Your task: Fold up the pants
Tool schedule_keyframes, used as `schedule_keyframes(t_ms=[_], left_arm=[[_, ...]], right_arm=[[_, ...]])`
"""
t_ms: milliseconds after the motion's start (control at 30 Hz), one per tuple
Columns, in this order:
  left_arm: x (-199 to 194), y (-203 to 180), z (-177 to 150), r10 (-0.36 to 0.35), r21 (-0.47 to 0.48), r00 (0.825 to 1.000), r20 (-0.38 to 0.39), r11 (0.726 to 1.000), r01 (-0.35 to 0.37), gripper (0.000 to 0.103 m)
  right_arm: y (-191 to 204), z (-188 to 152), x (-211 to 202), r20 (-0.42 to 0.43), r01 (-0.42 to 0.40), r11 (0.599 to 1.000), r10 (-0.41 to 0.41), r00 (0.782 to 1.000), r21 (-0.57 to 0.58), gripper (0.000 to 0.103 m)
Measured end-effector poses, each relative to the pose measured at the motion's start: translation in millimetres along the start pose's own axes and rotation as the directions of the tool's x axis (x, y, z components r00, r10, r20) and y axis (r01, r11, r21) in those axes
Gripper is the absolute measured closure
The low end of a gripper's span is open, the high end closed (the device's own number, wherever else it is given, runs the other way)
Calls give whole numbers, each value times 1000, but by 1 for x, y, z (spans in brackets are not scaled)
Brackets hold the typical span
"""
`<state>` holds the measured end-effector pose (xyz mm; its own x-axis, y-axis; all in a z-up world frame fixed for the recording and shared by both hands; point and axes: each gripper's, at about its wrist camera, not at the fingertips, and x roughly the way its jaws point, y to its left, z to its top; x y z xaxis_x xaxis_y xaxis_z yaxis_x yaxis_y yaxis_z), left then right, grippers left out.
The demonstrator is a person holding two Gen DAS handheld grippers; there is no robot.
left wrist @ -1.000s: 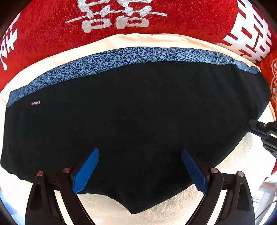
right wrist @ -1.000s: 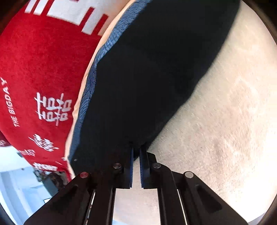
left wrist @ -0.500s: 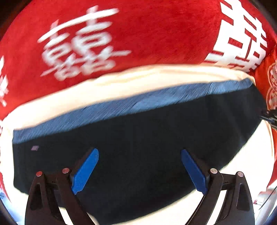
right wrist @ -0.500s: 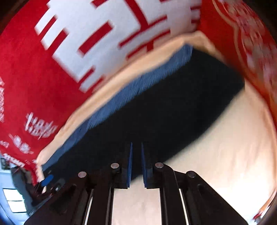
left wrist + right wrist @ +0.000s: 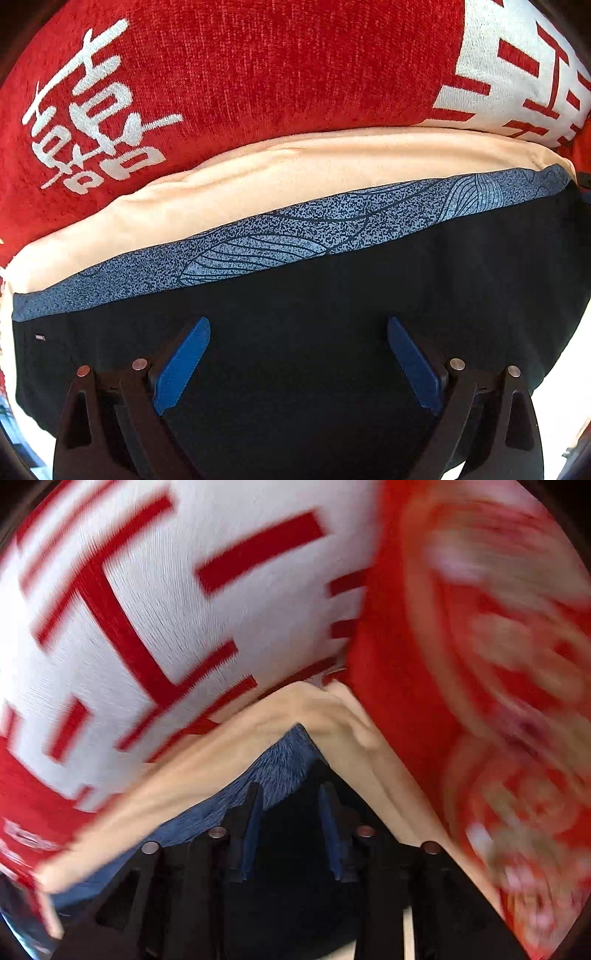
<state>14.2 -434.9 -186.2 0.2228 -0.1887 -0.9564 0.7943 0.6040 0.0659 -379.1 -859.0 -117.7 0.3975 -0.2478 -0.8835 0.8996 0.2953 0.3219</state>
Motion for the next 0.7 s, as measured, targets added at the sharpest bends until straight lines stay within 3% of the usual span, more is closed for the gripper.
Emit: schedule_keyframes(t_ms=[133,267,300,333,367,433,500,600,700], left_arm=[[0,-9,5,31,17,1000,-5,999,-31,3],[-5,-22,6,56,41,998,5,998,-56,3],[-5,-23,6,64,48,998,8,997,-64,3],[-7,-27,5,69,52,998,8,996,-70,3],[-7,-29,6,75,57,997,8,996,-76,3],[-9,-35,7,84,64,996,7,994,-85,3],[-9,-38,8,94,73,996,7,993,-94,3],[-15,-46,14,107,84,994,4,991,-107,3],[-18,-53,16,112,90,994,7,990,-112,3]], right_arm=[[-39,-46,-38,8,-42,991,41,999,128,60],[-81,-73,-26,-9,-41,956,46,999,290,61],[-88,-73,-21,2,-66,944,69,998,322,64],[-95,-67,-22,15,-85,944,85,996,319,88],[-93,-61,-21,15,-101,952,101,995,290,93],[-71,-50,-28,48,-114,979,108,993,170,93],[-64,-46,-26,36,-70,993,67,997,95,93],[-84,-51,-15,-32,-21,990,26,999,142,77],[-93,-66,-33,-11,-67,986,70,998,154,68]])
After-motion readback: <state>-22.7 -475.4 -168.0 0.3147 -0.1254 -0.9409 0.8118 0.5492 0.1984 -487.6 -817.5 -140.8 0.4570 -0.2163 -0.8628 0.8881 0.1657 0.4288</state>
